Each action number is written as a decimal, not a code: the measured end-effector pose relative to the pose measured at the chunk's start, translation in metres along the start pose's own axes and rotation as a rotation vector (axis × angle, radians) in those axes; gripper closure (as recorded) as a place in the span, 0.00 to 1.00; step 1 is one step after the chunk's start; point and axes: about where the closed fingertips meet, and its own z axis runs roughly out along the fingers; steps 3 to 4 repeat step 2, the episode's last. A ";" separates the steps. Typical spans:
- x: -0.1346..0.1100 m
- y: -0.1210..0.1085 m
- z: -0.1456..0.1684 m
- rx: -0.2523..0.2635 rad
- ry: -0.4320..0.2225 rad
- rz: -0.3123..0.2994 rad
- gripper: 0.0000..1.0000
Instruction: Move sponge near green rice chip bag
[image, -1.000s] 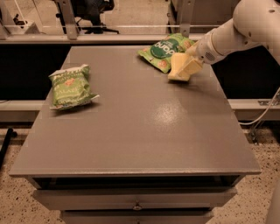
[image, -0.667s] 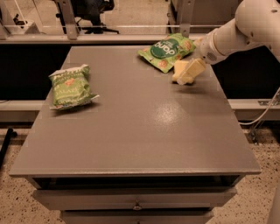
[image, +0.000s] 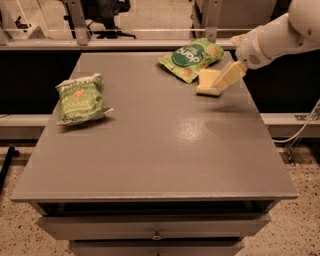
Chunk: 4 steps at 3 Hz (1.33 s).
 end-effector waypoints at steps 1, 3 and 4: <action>-0.008 0.000 -0.028 -0.011 -0.065 -0.005 0.00; -0.011 0.003 -0.037 -0.023 -0.092 -0.008 0.00; -0.011 0.003 -0.037 -0.023 -0.092 -0.008 0.00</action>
Offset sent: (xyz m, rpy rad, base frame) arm -0.0096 -0.0058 0.0151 0.0374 -0.0134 0.0212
